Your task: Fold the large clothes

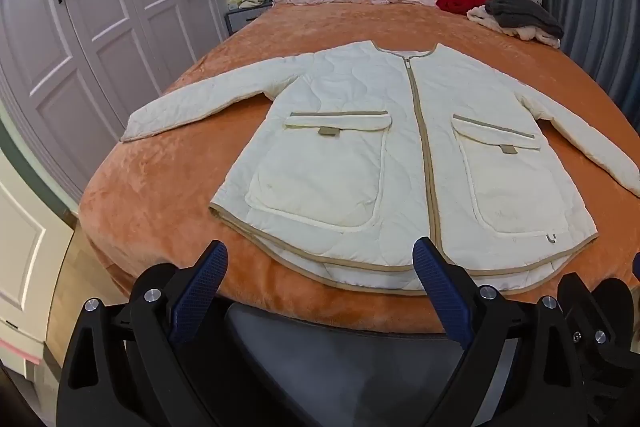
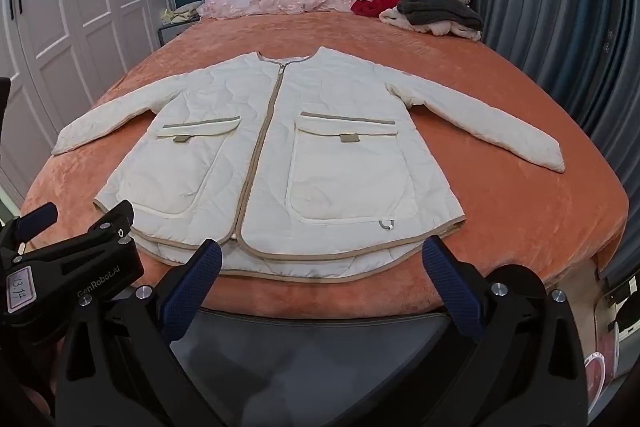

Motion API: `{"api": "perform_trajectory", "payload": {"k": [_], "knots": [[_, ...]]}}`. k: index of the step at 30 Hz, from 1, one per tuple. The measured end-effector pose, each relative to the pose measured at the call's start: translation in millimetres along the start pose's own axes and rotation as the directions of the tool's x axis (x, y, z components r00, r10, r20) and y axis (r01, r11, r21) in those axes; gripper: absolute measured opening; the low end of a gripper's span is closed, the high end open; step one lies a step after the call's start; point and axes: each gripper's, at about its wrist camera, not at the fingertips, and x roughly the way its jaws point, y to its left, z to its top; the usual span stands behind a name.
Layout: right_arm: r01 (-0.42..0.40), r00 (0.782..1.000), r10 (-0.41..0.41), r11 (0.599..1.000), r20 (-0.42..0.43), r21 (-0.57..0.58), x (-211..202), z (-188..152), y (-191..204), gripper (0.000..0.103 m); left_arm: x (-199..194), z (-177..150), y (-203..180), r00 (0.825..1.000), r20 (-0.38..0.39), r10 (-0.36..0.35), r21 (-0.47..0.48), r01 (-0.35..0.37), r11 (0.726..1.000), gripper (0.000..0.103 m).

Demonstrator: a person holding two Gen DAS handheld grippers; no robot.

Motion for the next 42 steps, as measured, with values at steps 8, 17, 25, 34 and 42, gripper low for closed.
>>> {"api": "perform_trajectory", "payload": {"k": [8, 17, 25, 34, 42], "knots": [[0.02, 1.0, -0.019, 0.999, 0.013, -0.029, -1.4, 0.0, 4.6, 0.098, -4.8, 0.7, 2.0, 1.0, 0.001, 0.001, -0.012, -0.001, 1.0, 0.091], [0.002, 1.0, -0.002, 1.0, 0.021, -0.011, -4.8, -0.7, 3.0, 0.098, -6.8, 0.9, 4.8, 1.0, 0.003, 0.01, -0.007, -0.01, 1.0, 0.091], [0.002, 1.0, -0.002, 1.0, 0.022, -0.011, -3.6, -1.9, 2.6, 0.098, -5.0, -0.5, 6.8, 1.0, -0.004, 0.009, -0.016, -0.009, 1.0, 0.091], [0.005, 1.0, -0.004, 1.0, 0.028, -0.005, -5.3, -1.5, -0.1, 0.098, -5.0, -0.1, 5.6, 1.0, -0.006, 0.014, -0.021, -0.015, 1.0, 0.091], [0.005, 1.0, -0.004, 1.0, 0.029, -0.006, -5.3, -1.6, 0.1, 0.098, -6.0, -1.2, 6.8, 1.0, -0.001, 0.011, -0.028, -0.011, 1.0, 0.09]]}}
